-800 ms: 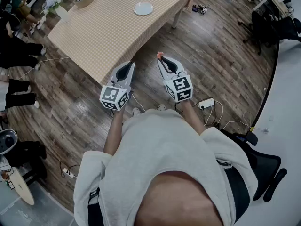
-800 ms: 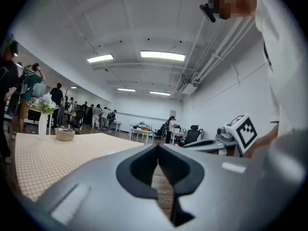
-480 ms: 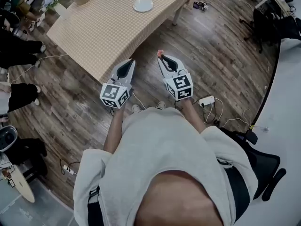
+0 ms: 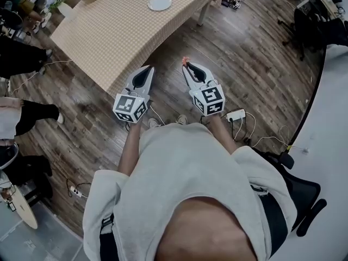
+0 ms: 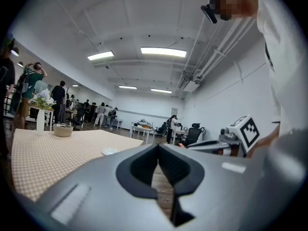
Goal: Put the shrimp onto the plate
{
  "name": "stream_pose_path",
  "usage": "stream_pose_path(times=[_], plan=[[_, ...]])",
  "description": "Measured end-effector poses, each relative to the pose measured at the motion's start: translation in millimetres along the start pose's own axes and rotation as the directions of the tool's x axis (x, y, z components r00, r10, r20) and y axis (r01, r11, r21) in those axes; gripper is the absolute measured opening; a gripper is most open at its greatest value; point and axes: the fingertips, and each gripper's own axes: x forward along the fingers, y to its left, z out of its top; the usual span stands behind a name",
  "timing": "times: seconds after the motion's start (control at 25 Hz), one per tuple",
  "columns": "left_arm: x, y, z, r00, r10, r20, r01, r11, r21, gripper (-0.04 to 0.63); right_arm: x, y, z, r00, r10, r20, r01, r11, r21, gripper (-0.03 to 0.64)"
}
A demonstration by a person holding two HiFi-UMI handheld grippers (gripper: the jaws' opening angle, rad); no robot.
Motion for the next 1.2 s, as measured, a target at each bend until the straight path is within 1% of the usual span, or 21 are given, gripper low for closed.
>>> stream_pose_path(times=[0.2, 0.32, 0.48, 0.6, 0.96, 1.2], plan=[[12.5, -17.7, -10.1, 1.000, 0.028, -0.011, -0.027, 0.999, 0.023, 0.009, -14.0, -26.7, -12.0, 1.000, 0.005, -0.011, -0.005, 1.000, -0.003, 0.054], [12.4, -19.5, -18.8, 0.999, 0.053, -0.009, -0.053, 0.999, -0.001, 0.009, -14.4, -30.6, -20.5, 0.999, 0.017, -0.027, -0.017, 1.000, 0.001, 0.054], [11.7, -17.9, -18.7, 0.995, 0.101, 0.010, -0.102, 0.995, 0.017, 0.009, -13.1, -33.8, -25.2, 0.998, 0.041, -0.040, -0.041, 0.999, 0.000, 0.054], [14.5, -14.0, -17.7, 0.993, 0.117, 0.013, -0.117, 0.993, 0.018, 0.009, -10.2, -35.4, -27.9, 0.997, 0.057, -0.048, -0.057, 0.998, -0.005, 0.054], [41.1, 8.7, -17.5, 0.993, 0.116, 0.015, -0.117, 0.993, 0.013, 0.009, 16.0, -53.0, -24.2, 0.998, 0.051, -0.049, -0.052, 0.999, -0.008, 0.054], [73.3, 46.4, -21.1, 0.995, 0.103, 0.014, -0.103, 0.995, 0.001, 0.009, 57.8, -71.5, -22.9, 0.998, 0.038, -0.057, -0.039, 0.999, -0.009, 0.054]])
